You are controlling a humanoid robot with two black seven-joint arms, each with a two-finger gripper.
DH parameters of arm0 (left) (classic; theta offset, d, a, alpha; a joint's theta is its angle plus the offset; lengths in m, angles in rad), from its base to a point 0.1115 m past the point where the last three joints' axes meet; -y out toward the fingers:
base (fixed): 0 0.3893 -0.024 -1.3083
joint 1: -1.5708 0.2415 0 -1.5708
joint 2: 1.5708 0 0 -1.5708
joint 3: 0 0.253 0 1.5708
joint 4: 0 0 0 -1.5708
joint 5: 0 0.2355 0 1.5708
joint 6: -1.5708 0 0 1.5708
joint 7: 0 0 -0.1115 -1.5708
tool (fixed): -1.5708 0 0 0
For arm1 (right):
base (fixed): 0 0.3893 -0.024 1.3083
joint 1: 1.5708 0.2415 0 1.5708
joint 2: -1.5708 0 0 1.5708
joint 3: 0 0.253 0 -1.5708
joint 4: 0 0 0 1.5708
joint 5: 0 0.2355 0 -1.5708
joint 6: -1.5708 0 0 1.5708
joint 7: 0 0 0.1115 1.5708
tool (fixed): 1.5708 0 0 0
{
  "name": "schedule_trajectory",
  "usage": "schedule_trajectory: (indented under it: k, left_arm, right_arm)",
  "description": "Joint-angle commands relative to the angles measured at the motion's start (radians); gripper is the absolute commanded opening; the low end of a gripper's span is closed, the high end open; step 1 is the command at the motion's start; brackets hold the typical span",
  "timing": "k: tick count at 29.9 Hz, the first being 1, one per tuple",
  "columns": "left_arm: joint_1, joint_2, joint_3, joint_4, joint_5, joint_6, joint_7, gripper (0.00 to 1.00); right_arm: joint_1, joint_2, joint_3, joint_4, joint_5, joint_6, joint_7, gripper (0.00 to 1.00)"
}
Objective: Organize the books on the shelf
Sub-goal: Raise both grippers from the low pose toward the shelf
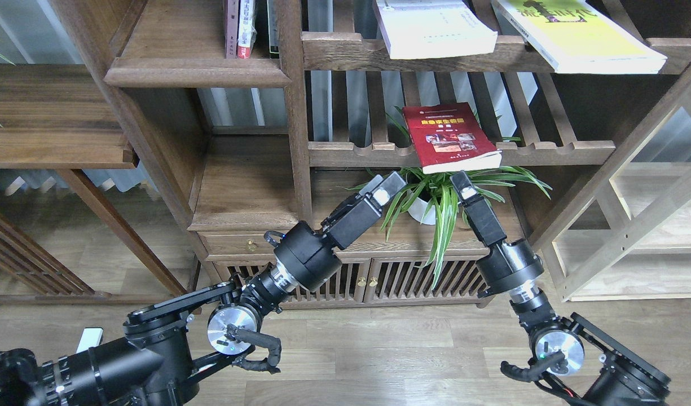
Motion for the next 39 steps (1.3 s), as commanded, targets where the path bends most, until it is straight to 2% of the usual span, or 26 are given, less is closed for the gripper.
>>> schedule_trajectory:
  k: [1,15,23,28,35,39]
  left_arm:
    - [0.004,0.002,0.000,0.000,0.001,0.000,0.000,0.99]
    - [0.032,0.017,-0.030,0.005,0.000,0.000,0.000,0.99]
    - [0.093,0.117,-0.135,-0.006,-0.002,0.000,0.000,0.99]
    - [0.158,0.221,-0.199,-0.011,-0.003,0.000,0.000,0.99]
    - [0.224,0.303,-0.268,-0.011,-0.008,0.000,0.000,0.99]
    - [0.222,0.301,-0.283,-0.012,-0.008,0.000,0.000,0.99]
  right_arm:
    - [0.002,0.002,0.000,-0.003,0.000,0.000,0.000,1.00]
    - [0.010,0.005,-0.007,-0.006,0.003,0.000,0.000,1.00]
    - [0.027,0.023,-0.089,-0.015,0.015,0.000,0.000,1.00]
    - [0.051,0.043,-0.115,-0.038,0.047,0.000,0.000,1.00]
    - [0.099,0.057,-0.116,-0.042,0.223,-0.131,0.000,1.00]
    - [0.131,0.071,-0.127,-0.053,0.274,-0.280,0.000,1.00]
